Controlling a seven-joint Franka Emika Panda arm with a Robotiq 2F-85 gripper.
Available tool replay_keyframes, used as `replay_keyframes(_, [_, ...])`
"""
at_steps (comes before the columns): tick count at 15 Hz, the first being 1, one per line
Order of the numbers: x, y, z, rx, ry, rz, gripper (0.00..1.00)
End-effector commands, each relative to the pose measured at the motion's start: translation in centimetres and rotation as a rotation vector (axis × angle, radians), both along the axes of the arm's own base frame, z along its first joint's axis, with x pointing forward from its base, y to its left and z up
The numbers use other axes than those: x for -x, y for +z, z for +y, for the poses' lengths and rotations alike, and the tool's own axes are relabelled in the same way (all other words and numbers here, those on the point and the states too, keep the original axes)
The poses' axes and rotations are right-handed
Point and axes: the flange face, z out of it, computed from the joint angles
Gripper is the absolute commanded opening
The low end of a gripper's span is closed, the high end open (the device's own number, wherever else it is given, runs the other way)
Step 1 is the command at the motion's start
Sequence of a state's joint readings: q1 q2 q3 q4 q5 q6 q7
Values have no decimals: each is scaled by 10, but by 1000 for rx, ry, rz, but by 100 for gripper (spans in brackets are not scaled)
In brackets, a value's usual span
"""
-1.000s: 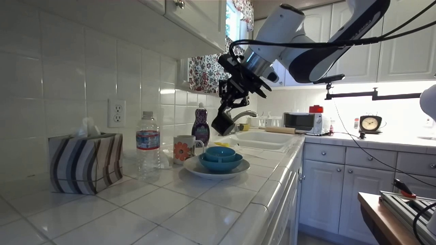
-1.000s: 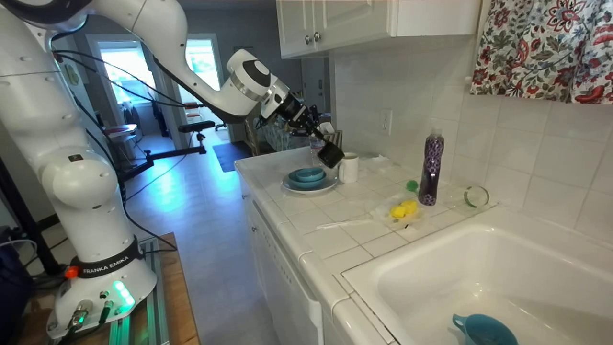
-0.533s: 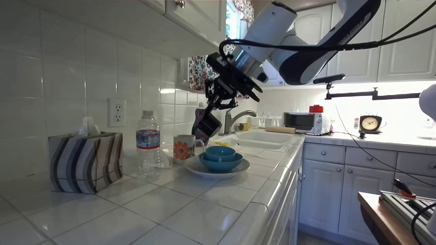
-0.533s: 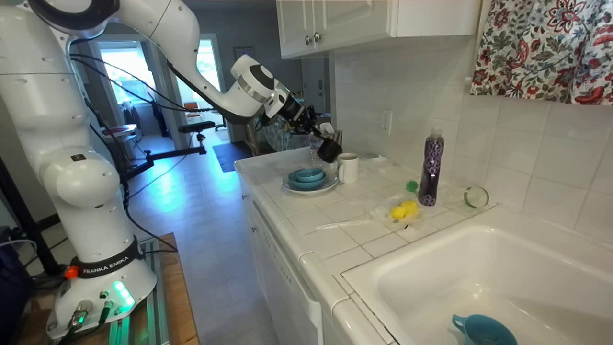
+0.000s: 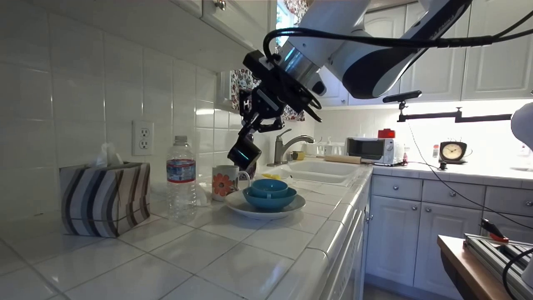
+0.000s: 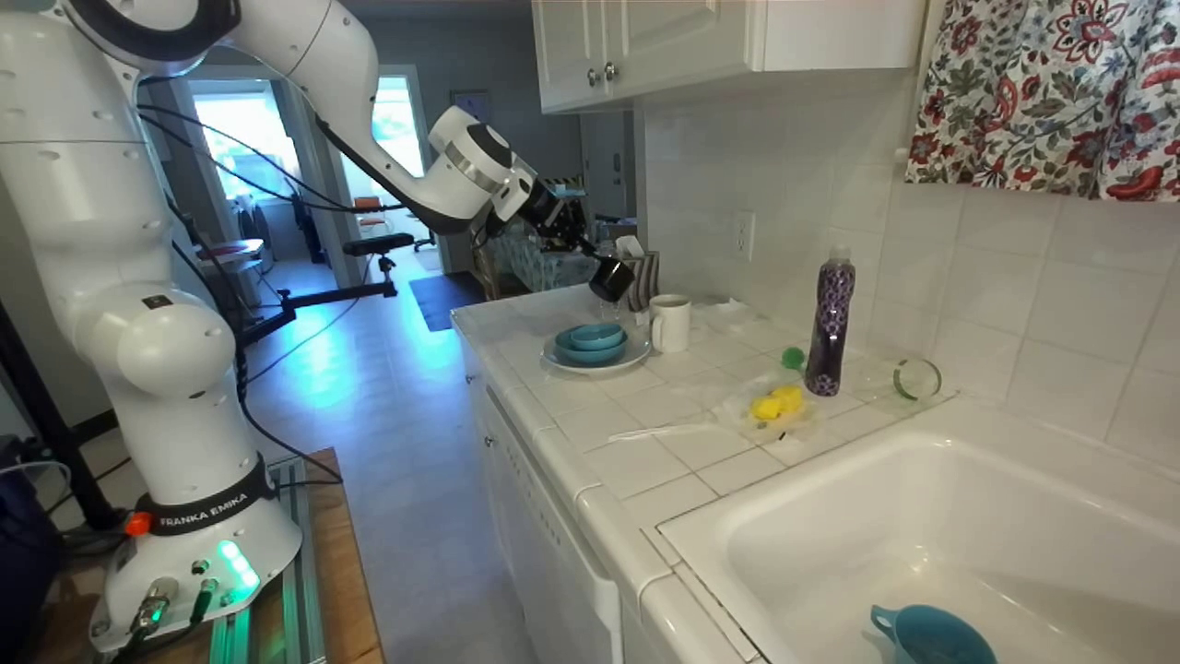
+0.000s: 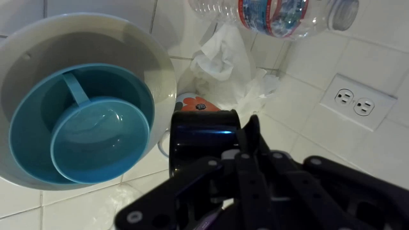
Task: Place the scooper in the bowl
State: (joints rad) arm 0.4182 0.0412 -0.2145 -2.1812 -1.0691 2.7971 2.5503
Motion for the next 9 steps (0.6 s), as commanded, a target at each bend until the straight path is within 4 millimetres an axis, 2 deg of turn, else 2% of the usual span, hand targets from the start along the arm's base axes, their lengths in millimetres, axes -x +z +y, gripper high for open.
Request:
replay_keyframes(1, [1,0,7,-4,-33,11,1])
replay_keyframes(9, [10,-17,11,-15,-96,54,1])
